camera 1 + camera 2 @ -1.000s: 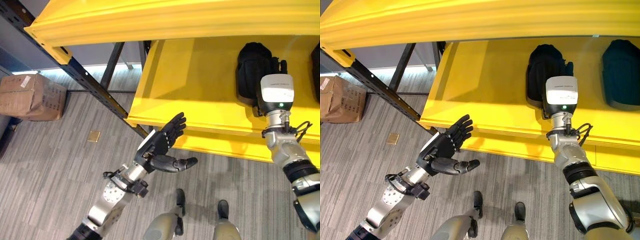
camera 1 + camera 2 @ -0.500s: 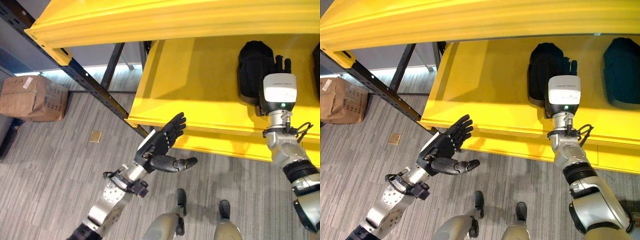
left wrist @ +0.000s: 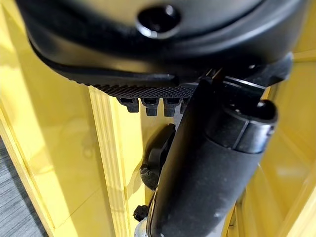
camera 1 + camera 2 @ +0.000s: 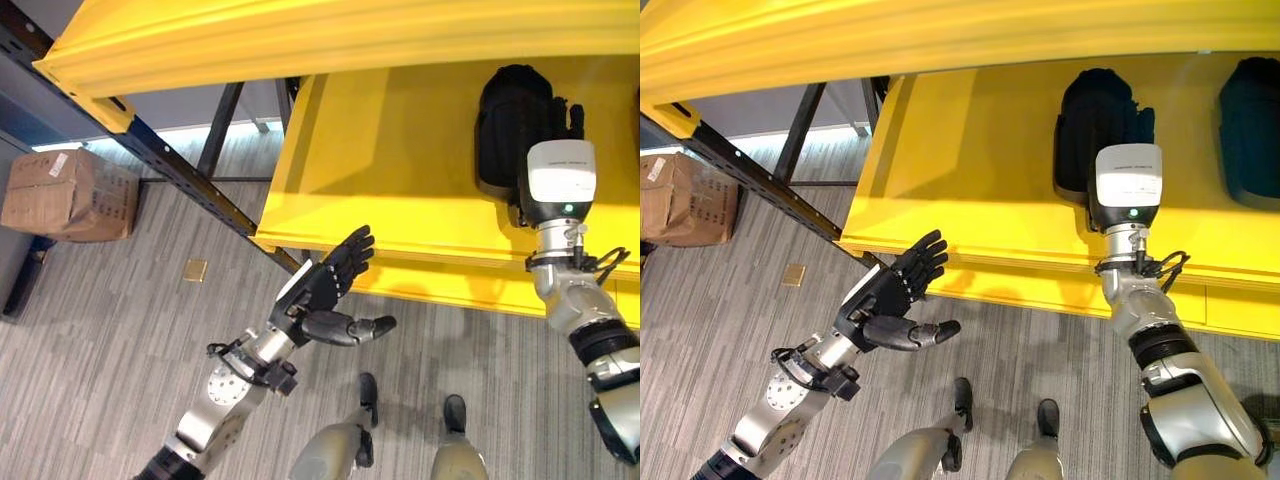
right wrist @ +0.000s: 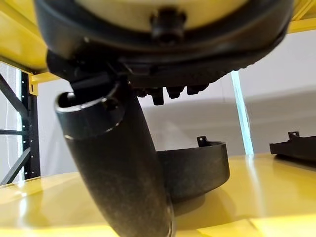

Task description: Move parts from the plastic box to the shelf.

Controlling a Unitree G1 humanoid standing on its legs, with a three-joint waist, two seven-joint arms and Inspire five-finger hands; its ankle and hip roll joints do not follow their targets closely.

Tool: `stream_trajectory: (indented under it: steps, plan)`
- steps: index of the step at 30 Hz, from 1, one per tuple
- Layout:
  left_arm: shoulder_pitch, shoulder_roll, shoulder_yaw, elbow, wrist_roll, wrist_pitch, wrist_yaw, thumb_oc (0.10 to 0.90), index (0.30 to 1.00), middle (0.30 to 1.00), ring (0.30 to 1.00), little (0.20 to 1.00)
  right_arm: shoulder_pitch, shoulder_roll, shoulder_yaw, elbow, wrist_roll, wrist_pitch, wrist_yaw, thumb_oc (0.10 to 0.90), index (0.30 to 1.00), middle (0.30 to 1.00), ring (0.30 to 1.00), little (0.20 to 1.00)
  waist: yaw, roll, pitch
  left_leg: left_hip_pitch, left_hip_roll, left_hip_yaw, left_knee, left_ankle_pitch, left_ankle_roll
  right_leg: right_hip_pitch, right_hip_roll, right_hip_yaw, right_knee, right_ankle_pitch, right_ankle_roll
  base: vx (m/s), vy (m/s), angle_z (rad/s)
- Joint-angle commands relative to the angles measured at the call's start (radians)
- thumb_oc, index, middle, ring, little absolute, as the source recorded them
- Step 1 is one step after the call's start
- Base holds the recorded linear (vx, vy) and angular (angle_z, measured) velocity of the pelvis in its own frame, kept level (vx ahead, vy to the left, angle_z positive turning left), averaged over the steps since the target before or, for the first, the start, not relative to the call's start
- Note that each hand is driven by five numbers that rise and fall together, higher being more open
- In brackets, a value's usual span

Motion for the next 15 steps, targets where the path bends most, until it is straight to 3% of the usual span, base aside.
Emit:
stream_trajectory:
  steps: [1, 15]
  plan:
    - [-0.057, -0.012, -0.018, -0.141, -0.032, -0.105, -0.009, 0.9, 1.0, 1.0, 1.0, 1.0, -0.225, -0.081, 0.058, -0.084, -0.041, -0.009, -0.087, 0.9, 1.0, 1.0, 1.0, 1.0, 0.038, -0.018, -0.036, 0.044, -0.012, 0.019, -0.001, -0.083, -0.023, -0.144, -0.018, -0.002, 0.166, -0.03, -0.047, -0.04, 0.003, -0.01]
    - [-0.065, -0.001, -0.013, -0.162, -0.071, -0.109, -0.045, 0.9, 1.0, 1.0, 1.0, 1.0, -0.222, -0.103, 0.086, -0.08, -0.099, 0.026, -0.084, 0.9, 1.0, 1.0, 1.0, 1.0, 0.038, -0.02, -0.03, 0.031, -0.013, 0.021, -0.001, -0.084, -0.021, -0.155, -0.018, -0.004, 0.163, -0.027, -0.046, 0.0, 0.0, 0.0]
